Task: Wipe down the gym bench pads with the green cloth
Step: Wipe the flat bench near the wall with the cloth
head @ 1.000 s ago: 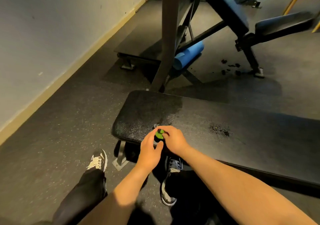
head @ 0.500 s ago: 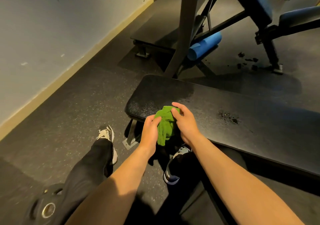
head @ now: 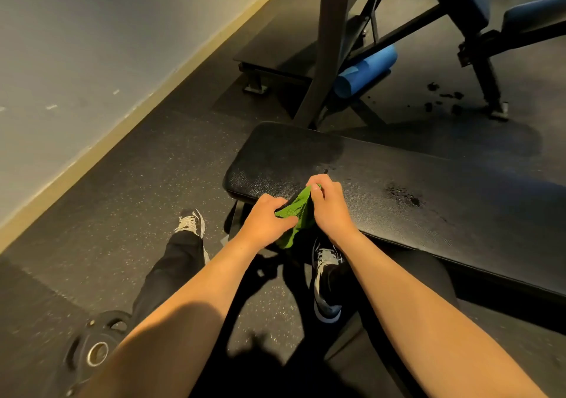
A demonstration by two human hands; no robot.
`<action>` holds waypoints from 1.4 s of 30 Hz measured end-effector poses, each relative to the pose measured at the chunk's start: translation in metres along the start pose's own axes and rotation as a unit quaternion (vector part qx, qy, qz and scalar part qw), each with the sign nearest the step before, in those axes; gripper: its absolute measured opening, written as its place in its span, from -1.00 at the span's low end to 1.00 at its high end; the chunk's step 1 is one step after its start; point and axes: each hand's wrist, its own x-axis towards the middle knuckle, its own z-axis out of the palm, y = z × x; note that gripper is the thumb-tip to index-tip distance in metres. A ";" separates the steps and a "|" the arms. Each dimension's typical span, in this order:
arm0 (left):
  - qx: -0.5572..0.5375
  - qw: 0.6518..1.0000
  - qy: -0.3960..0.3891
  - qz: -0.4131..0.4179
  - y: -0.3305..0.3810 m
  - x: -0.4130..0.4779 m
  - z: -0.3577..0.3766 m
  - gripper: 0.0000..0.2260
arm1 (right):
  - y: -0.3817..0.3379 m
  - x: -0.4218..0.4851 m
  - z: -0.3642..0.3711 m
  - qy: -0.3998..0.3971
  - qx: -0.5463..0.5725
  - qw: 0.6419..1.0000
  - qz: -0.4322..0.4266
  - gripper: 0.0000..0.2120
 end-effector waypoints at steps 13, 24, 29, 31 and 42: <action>0.003 0.995 -0.022 0.096 0.012 -0.006 -0.010 -0.83 | -0.012 -0.008 -0.009 -0.001 0.103 0.993 0.050 -0.80; 0.055 0.997 -0.027 0.055 0.016 0.011 -0.012 -0.80 | -0.008 -0.009 0.004 -0.088 0.179 0.976 0.088 -0.74; 0.031 0.997 0.057 0.039 0.020 0.012 -0.018 -0.82 | -0.014 -0.010 -0.006 -0.091 0.277 0.947 0.139 -0.77; -0.024 0.995 0.090 0.020 0.019 0.013 -0.023 -0.79 | -0.013 -0.012 -0.010 -0.116 0.263 0.948 0.136 -0.73; -0.418 0.889 0.038 -0.184 0.002 0.011 -0.010 -0.37 | -0.023 -0.015 -0.006 -0.136 0.359 0.911 0.152 -0.75</action>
